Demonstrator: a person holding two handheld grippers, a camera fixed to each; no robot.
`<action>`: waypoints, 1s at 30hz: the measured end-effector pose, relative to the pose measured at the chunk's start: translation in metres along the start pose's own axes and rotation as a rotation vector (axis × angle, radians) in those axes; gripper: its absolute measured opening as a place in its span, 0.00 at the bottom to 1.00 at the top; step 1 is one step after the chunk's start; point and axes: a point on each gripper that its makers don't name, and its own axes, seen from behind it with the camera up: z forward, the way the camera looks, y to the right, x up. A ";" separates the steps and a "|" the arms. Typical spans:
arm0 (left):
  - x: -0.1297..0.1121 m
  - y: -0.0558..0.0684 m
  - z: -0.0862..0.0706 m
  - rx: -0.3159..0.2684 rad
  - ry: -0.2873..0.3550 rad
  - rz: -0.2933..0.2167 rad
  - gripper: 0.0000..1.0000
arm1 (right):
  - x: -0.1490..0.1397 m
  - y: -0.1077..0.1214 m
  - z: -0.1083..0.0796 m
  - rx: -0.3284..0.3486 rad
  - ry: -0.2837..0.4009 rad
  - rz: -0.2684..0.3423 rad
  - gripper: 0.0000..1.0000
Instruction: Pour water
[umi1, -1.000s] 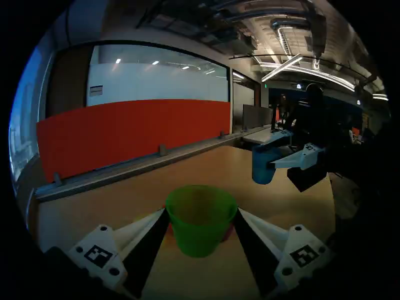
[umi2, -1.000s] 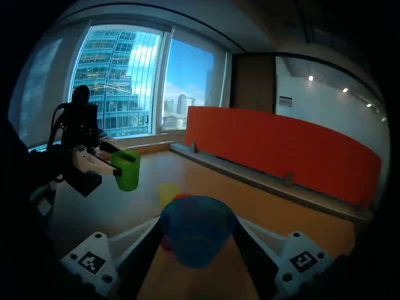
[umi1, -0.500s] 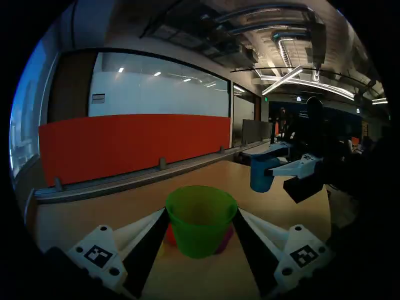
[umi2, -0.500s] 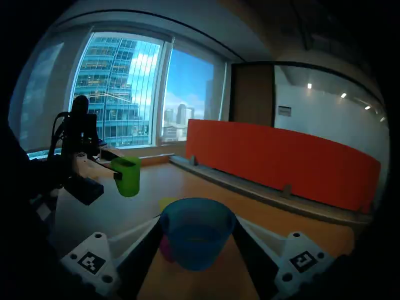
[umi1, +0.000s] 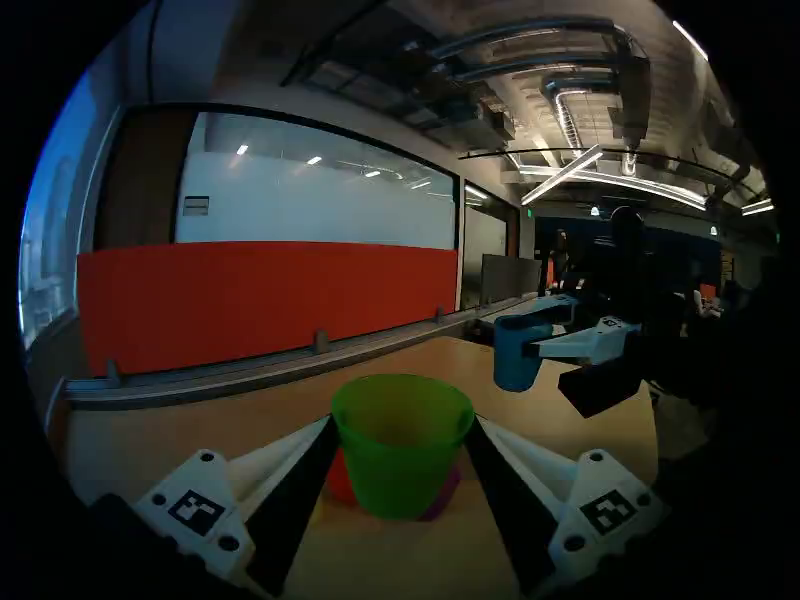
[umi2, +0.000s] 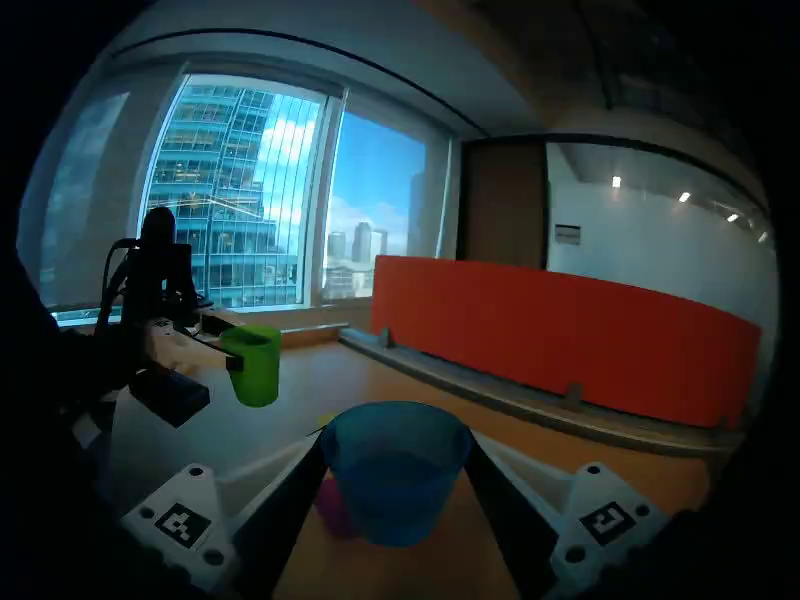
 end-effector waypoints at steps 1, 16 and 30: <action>0.001 0.000 0.000 -0.001 0.003 0.001 0.88 | 0.001 -0.001 0.000 0.003 0.002 0.002 0.93; 0.016 0.012 -0.001 -0.028 0.062 0.002 0.88 | 0.011 -0.001 0.002 0.011 0.017 -0.006 0.93; 0.011 0.020 -0.001 -0.044 0.060 0.020 0.87 | 0.022 -0.005 0.001 0.029 0.020 -0.044 0.93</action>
